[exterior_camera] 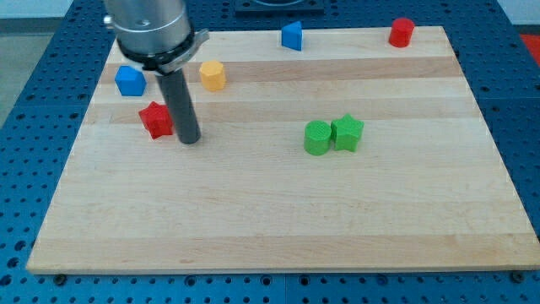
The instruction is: Slide green circle diagonal to the green star
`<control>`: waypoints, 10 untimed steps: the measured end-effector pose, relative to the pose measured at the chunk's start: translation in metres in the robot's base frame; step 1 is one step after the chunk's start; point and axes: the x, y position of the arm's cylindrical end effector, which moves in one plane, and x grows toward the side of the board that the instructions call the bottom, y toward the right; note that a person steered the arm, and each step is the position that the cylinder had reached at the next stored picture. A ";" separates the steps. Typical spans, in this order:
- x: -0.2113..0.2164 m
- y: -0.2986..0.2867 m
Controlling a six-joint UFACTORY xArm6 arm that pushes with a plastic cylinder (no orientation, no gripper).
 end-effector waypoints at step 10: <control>0.065 0.122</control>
